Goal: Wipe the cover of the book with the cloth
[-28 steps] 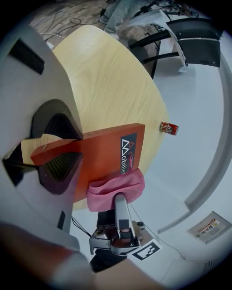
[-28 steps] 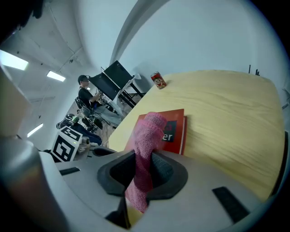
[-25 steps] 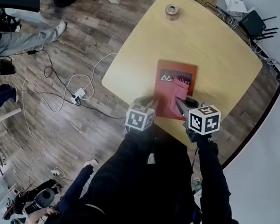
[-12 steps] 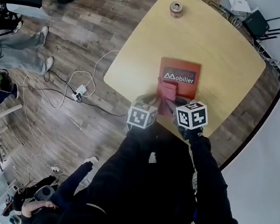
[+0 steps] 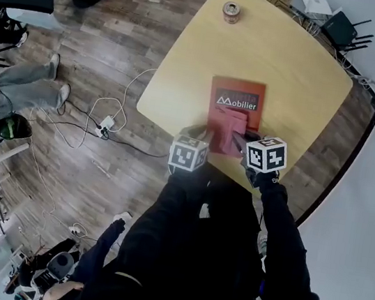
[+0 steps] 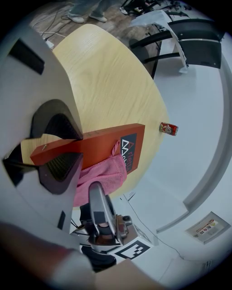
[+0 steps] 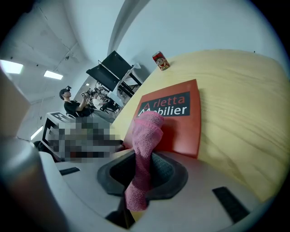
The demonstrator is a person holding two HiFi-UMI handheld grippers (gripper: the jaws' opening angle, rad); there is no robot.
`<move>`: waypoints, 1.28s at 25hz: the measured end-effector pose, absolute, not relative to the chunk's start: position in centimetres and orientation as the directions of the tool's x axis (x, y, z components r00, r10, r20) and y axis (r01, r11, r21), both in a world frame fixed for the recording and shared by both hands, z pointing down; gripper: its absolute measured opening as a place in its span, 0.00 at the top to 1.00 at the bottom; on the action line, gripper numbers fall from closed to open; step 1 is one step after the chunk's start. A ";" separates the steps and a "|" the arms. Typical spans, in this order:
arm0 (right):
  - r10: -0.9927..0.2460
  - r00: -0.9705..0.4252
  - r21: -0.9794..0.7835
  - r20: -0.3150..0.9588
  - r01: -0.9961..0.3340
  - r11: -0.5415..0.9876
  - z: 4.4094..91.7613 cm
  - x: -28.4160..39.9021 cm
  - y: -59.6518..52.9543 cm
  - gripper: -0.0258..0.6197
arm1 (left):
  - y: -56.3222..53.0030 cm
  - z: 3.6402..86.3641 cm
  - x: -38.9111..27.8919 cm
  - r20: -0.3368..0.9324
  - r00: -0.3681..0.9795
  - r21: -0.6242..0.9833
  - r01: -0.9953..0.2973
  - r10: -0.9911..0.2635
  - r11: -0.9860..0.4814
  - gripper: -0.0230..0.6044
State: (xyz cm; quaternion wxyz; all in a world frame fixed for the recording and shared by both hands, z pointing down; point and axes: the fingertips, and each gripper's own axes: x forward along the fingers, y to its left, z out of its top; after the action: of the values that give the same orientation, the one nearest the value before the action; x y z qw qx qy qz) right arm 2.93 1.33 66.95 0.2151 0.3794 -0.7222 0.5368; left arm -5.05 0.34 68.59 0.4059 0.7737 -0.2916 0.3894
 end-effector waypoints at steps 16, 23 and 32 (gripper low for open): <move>-0.365 -0.558 -0.564 0.745 -0.819 0.103 66.0 8.3 3.0 0.84 | 0.6 68.8 -5.1 0.844 0.523 0.397 -0.755 -0.114 -0.523 0.78; -0.384 -0.637 -0.644 0.669 -0.754 0.129 62.9 4.3 3.4 0.84 | 0.6 68.7 -4.9 0.845 0.524 0.404 -0.752 -0.103 -0.521 0.78; -0.321 -0.717 -0.713 0.619 -0.685 0.153 63.8 -2.2 4.4 0.84 | 0.6 68.7 -4.9 0.844 0.528 0.411 -0.752 -0.098 -0.516 0.78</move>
State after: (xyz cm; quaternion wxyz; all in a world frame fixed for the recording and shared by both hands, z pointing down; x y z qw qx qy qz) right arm -2.18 4.35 63.78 0.1635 0.3391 -0.7416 0.5553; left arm -4.89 0.60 68.73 0.4082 0.7729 -0.2749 0.4005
